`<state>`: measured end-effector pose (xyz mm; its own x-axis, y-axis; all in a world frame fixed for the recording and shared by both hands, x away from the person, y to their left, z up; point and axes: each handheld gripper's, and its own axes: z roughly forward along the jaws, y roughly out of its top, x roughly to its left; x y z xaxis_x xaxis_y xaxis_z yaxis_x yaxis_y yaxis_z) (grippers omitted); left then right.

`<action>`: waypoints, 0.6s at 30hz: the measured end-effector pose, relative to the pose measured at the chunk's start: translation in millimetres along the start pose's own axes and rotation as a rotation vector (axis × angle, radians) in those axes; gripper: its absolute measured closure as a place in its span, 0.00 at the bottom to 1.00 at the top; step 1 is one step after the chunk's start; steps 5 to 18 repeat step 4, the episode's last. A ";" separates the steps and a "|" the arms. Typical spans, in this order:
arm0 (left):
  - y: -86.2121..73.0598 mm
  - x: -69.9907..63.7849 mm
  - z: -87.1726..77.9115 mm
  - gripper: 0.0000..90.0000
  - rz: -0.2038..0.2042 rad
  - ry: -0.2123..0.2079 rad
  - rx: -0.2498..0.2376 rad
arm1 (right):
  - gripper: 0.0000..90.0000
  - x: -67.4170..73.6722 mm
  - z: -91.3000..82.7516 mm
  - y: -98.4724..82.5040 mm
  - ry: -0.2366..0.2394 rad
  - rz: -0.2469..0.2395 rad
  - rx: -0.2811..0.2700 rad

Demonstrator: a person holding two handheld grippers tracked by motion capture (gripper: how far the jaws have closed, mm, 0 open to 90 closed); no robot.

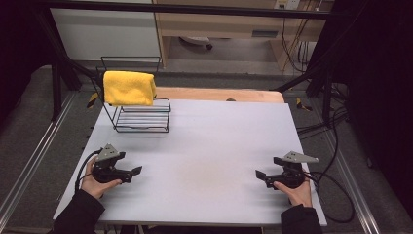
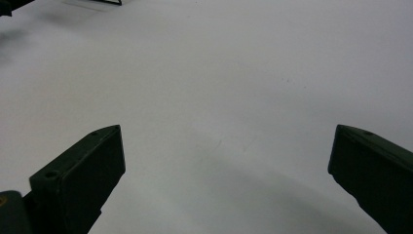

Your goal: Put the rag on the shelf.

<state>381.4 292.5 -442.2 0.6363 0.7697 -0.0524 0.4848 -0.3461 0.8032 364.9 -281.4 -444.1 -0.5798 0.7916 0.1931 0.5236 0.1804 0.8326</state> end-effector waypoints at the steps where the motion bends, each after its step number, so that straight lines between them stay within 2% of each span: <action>1: -0.4 0.4 -0.1 0.10 0.006 0.000 0.003 | 0.01 0.2 -0.2 -0.1 0.002 0.000 -0.002; 18: -1.0 0.8 0.0 0.10 0.004 0.000 0.002 | 0.01 0.5 -0.6 -0.4 0.000 -0.003 0.003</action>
